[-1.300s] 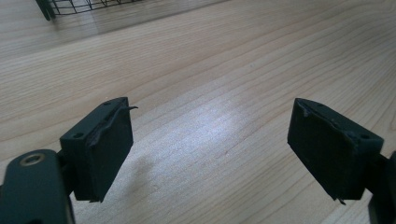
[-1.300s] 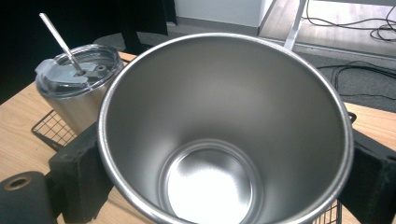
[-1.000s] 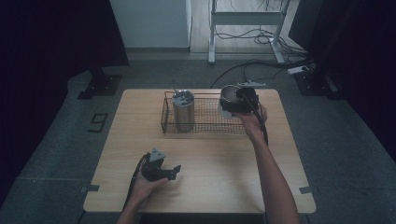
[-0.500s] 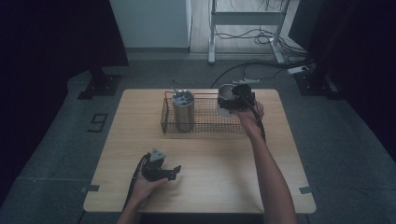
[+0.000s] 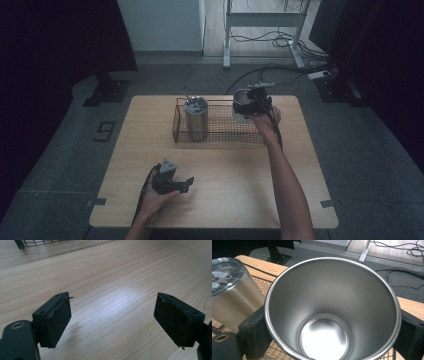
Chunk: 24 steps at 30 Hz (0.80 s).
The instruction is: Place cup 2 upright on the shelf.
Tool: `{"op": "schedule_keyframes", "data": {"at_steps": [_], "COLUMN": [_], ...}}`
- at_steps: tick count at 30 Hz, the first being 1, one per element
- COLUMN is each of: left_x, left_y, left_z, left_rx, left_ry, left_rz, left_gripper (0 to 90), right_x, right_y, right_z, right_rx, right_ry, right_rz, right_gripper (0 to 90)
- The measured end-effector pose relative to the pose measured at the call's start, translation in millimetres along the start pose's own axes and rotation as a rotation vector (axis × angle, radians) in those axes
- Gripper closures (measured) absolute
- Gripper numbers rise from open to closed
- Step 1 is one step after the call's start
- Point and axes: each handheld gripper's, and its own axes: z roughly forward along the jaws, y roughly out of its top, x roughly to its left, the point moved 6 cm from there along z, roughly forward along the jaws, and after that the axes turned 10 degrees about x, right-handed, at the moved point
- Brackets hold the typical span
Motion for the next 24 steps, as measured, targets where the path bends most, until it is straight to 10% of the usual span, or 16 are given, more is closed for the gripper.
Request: {"op": "schedule_keyframes", "data": {"at_steps": [24], "left_x": [-0.3], "left_y": [-2.0], "left_z": [3.8], "left_rx": [0.020], "left_ry": [-0.011], "left_rz": [-0.002], "left_gripper": [14.5], "right_x": [-11.1], "right_y": [-9.8], "right_z": [36.1], "right_rx": [0.050], "right_ry": [-0.007], "right_rz": [0.039], "right_gripper": [7.0]}}
